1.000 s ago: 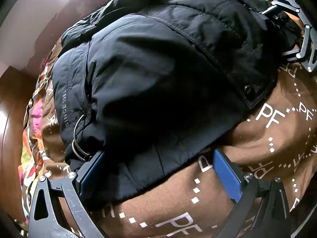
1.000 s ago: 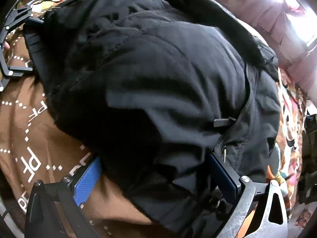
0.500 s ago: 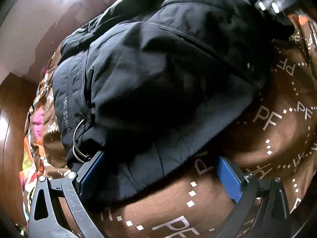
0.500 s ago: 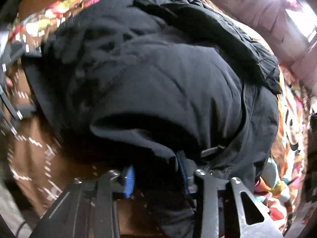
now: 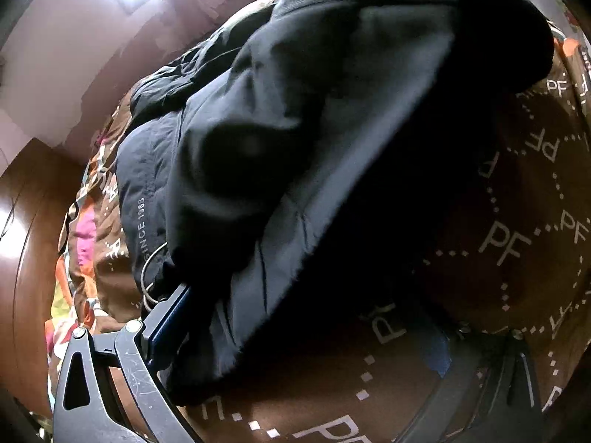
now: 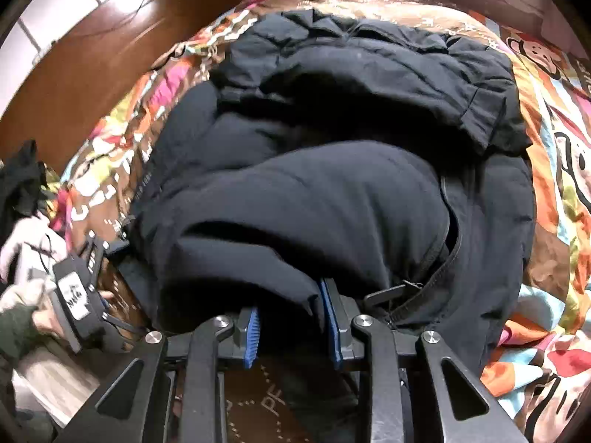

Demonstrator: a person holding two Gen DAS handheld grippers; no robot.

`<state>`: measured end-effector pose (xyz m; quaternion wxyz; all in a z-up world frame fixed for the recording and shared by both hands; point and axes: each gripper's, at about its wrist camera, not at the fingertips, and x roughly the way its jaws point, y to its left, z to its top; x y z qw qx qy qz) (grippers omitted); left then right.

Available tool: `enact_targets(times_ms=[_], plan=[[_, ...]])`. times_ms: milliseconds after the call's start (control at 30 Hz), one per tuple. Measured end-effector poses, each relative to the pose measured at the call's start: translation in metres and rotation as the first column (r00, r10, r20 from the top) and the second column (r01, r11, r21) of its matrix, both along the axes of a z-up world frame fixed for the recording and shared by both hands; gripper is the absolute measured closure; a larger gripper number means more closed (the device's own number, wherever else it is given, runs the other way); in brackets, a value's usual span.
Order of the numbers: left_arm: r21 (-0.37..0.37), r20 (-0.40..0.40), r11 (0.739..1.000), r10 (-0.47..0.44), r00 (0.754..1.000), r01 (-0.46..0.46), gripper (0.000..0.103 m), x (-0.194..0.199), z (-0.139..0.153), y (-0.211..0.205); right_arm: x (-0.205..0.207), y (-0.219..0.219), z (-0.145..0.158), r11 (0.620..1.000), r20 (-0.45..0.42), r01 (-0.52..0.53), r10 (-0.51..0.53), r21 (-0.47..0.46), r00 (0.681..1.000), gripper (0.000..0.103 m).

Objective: Fold large clothes

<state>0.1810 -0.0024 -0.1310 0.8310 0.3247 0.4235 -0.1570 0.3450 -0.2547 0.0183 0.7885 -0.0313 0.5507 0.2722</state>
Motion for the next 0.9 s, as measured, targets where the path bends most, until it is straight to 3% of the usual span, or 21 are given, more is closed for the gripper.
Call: enact_targets(times_ms=[167, 367, 533, 800, 900], plan=[[0.001, -0.073, 0.999, -0.051, 0.996, 0.052, 0.002, 0.002, -0.005, 0.003, -0.003, -0.004, 0.004, 1.0, 0.005, -0.002, 0.002, 0.015, 1.0, 0.076], [0.045, -0.11, 0.997, -0.064, 0.992, 0.069, 0.002, 0.006, -0.015, 0.002, -0.009, -0.012, -0.023, 1.0, -0.06, -0.016, 0.016, -0.002, 0.998, 0.076], [0.141, -0.055, 0.988, -0.06, 0.997, 0.067, 0.002, 0.007, -0.03, -0.006, -0.013, -0.015, -0.035, 1.0, -0.084, -0.008, 0.008, -0.004, 0.996, 0.075], [0.262, 0.13, 0.965, -0.019, 0.991, -0.016, 0.002, 0.006, -0.038, -0.023, -0.015, -0.018, -0.03, 1.0, -0.069, 0.015, -0.014, 0.018, 0.998, 0.076], [0.295, 0.169, 0.955, -0.054, 0.984, 0.001, 0.018, -0.005, -0.042, -0.024, -0.016, -0.02, -0.033, 0.999, -0.07, 0.026, -0.024, 0.026, 0.997, 0.075]])
